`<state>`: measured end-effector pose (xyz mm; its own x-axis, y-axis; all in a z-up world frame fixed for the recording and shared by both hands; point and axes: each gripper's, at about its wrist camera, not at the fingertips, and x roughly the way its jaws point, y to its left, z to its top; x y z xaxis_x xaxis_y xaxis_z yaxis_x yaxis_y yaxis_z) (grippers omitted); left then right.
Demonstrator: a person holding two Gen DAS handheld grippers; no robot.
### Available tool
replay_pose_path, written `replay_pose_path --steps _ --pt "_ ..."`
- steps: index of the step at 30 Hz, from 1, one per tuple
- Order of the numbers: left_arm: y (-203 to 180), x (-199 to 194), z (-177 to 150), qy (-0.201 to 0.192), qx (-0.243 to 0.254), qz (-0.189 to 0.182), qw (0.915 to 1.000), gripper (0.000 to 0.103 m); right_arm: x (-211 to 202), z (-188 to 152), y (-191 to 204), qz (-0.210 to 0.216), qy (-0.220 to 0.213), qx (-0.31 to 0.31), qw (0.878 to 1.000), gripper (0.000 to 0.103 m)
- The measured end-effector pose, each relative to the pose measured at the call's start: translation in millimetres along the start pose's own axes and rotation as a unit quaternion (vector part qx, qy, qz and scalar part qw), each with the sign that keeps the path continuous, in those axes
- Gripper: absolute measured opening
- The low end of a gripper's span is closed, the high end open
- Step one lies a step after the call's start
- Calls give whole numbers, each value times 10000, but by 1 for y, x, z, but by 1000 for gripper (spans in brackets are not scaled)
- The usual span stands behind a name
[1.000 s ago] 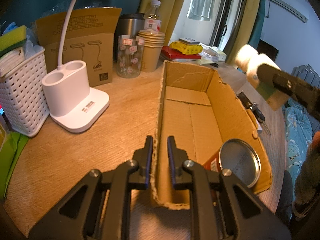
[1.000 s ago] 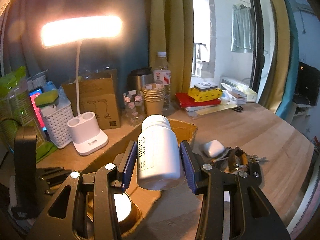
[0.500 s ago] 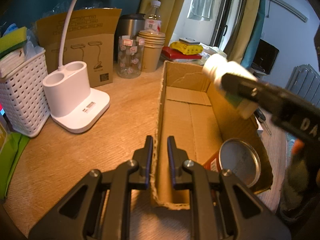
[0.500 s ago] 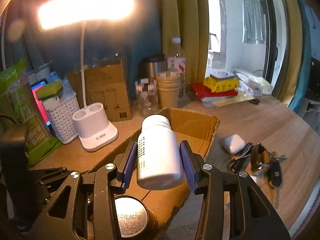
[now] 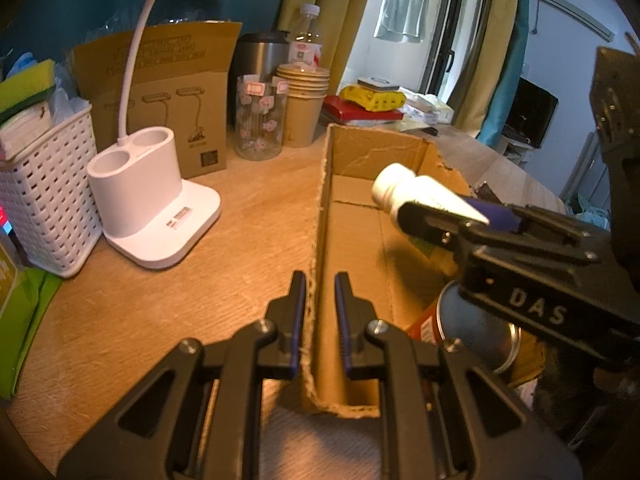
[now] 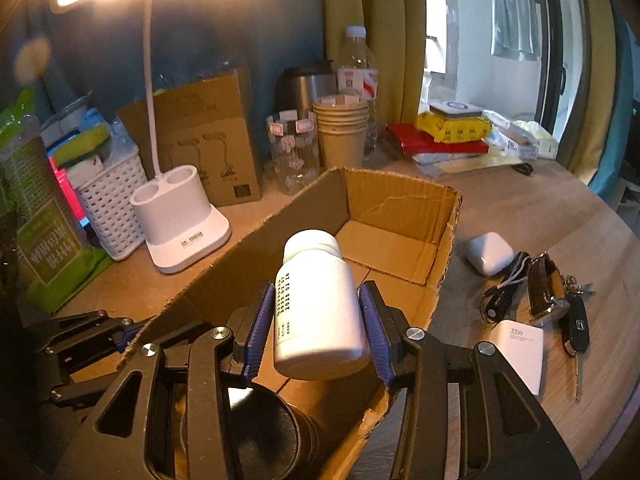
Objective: Organize rigid objects
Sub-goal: 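Carry the pill bottle over the box and release it inside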
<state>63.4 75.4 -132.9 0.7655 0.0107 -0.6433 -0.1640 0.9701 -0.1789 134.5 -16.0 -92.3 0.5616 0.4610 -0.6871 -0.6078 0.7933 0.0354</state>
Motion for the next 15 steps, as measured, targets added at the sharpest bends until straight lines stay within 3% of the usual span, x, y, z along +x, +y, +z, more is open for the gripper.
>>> replay_pose_path --steps 9,15 --pt "-1 -1 1 -12 20 11 10000 15 0 -2 3 30 80 -11 10000 46" --pt "-2 -2 0 -14 23 12 10000 15 -12 1 -2 -19 -90 44 9999 47"
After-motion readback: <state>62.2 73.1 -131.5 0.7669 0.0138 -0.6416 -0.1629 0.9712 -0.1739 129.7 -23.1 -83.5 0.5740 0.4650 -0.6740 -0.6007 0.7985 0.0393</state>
